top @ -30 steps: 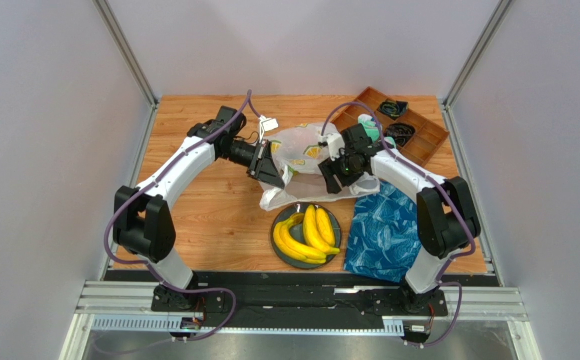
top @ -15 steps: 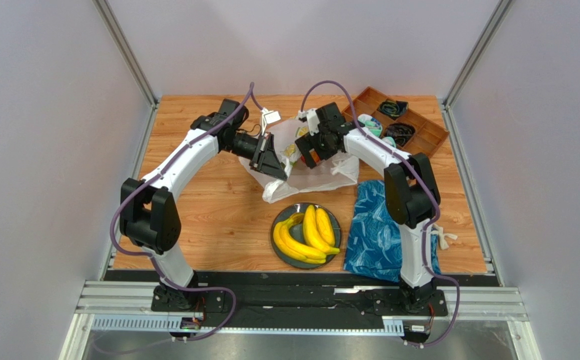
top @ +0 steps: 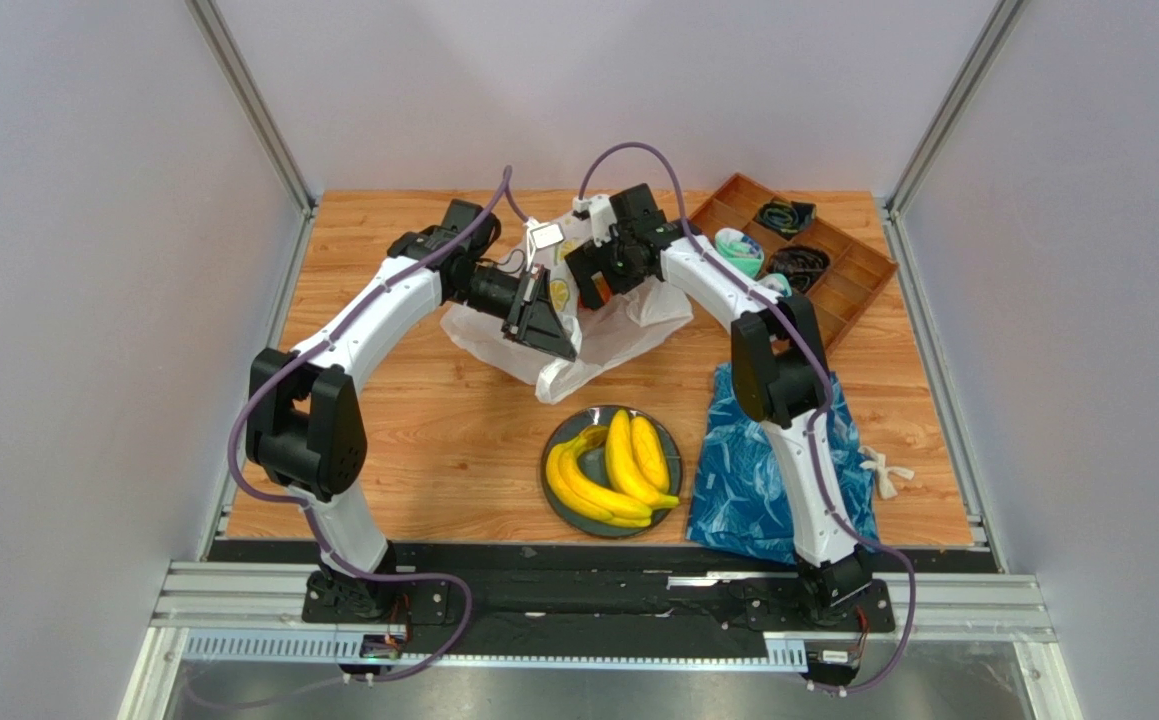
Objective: Take the fake fruits out of the plastic bag
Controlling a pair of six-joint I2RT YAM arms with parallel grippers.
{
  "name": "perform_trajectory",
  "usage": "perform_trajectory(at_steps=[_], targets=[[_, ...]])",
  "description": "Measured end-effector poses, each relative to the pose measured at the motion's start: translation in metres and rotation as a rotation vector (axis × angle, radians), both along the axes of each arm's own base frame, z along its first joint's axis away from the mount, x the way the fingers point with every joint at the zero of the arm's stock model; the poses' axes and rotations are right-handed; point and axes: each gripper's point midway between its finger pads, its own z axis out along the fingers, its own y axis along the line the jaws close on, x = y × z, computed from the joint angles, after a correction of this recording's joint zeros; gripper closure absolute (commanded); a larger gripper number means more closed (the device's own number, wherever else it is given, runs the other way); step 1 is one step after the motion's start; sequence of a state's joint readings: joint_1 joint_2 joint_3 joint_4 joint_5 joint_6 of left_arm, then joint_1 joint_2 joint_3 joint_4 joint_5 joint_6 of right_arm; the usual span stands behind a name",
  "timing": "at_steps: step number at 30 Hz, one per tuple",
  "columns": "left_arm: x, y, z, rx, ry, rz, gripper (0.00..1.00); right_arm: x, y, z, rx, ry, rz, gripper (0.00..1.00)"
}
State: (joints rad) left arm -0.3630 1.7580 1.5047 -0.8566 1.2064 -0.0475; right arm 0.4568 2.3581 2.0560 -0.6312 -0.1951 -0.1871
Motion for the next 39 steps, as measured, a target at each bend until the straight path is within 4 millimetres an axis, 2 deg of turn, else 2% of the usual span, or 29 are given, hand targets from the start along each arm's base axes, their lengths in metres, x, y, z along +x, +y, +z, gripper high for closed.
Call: perform_trajectory(at_steps=[3, 4, 6, 7, 11, 13, 15, 16, 18, 19, 20, 22, 23, 24, 25, 26, 28, 29, 30, 32, 33, 34, 36, 37, 39], targets=[[0.002, -0.001, 0.000, -0.003, -0.009, 0.001, 1.00, 0.013, 0.017, -0.013, 0.046, 0.005, 0.037, 0.20], [0.002, -0.001, -0.001, -0.003, -0.010, 0.001, 1.00, 0.013, 0.022, -0.017, 0.064, 0.012, 0.051, 0.28], [0.001, -0.001, -0.002, -0.001, -0.006, 0.001, 1.00, 0.014, 0.030, -0.022, 0.106, 0.022, 0.070, 0.35], [0.001, -0.001, -0.002, 0.001, -0.004, 0.001, 1.00, 0.015, 0.033, -0.024, 0.129, 0.026, 0.074, 0.42], [0.000, 0.000, -0.004, 0.012, -0.001, 0.002, 1.00, 0.025, 0.034, -0.018, 0.192, 0.013, 0.061, 0.47], [-0.002, 0.002, -0.006, 0.023, -0.002, 0.000, 1.00, 0.029, 0.024, -0.017, 0.187, -0.002, 0.040, 0.46], [-0.003, 0.004, -0.009, 0.042, -0.006, -0.001, 1.00, 0.017, 0.000, -0.025, 0.145, 0.029, -0.002, 0.46], [-0.004, 0.005, -0.012, 0.055, -0.011, -0.003, 1.00, 0.003, -0.019, -0.031, 0.120, 0.055, -0.031, 0.45], [-0.006, 0.008, -0.014, 0.073, -0.016, -0.007, 1.00, -0.033, -0.062, -0.030, 0.074, 0.117, -0.091, 0.44], [-0.008, 0.009, -0.014, 0.075, -0.020, -0.010, 1.00, -0.049, -0.084, -0.024, 0.058, 0.140, -0.122, 0.44], [-0.010, 0.010, -0.012, 0.075, -0.026, -0.012, 1.00, -0.076, -0.118, -0.018, 0.029, 0.170, -0.175, 0.42], [-0.015, 0.012, -0.003, 0.064, -0.047, -0.017, 1.00, -0.115, -0.162, 0.002, -0.004, 0.198, -0.236, 0.36], [-0.017, 0.012, 0.001, 0.056, -0.062, -0.019, 1.00, -0.132, -0.183, 0.018, -0.012, 0.192, -0.270, 0.35], [-0.020, 0.012, 0.008, 0.047, -0.081, -0.022, 1.00, -0.144, -0.193, 0.035, -0.011, 0.169, -0.283, 0.34], [-0.023, 0.011, 0.014, 0.037, -0.104, -0.026, 1.00, -0.152, -0.192, 0.054, 0.005, 0.133, -0.265, 0.32], [-0.026, 0.009, 0.020, 0.027, -0.126, -0.036, 1.00, -0.155, -0.183, 0.069, 0.023, 0.094, -0.227, 0.32], [-0.027, 0.002, 0.028, 0.013, -0.154, -0.054, 1.00, -0.158, -0.154, 0.097, 0.072, 0.014, -0.111, 0.33], [-0.022, -0.004, 0.033, 0.004, -0.170, -0.060, 1.00, -0.167, -0.117, 0.107, 0.096, -0.011, 0.018, 0.33], [-0.016, -0.010, 0.037, -0.006, -0.187, -0.065, 1.00, -0.172, -0.096, 0.111, 0.117, -0.018, 0.101, 0.35], [-0.003, -0.020, 0.042, -0.019, -0.208, -0.069, 1.00, -0.183, -0.063, 0.109, 0.150, 0.001, 0.225, 0.42], [0.005, -0.024, 0.042, -0.023, -0.217, -0.069, 1.00, -0.188, -0.052, 0.105, 0.162, 0.023, 0.268, 0.45], [0.009, -0.026, 0.041, -0.022, -0.216, -0.068, 1.00, -0.190, -0.047, 0.101, 0.171, 0.041, 0.290, 0.55], [0.017, -0.026, 0.036, -0.018, -0.206, -0.060, 1.00, -0.190, -0.039, 0.089, 0.186, 0.088, 0.318, 0.66], [0.019, -0.026, 0.035, -0.014, -0.200, -0.055, 1.00, -0.190, -0.037, 0.084, 0.191, 0.106, 0.327, 0.82], [0.023, -0.023, 0.034, -0.009, -0.183, -0.038, 1.00, -0.191, -0.030, 0.078, 0.207, 0.143, 0.343, 0.88]])
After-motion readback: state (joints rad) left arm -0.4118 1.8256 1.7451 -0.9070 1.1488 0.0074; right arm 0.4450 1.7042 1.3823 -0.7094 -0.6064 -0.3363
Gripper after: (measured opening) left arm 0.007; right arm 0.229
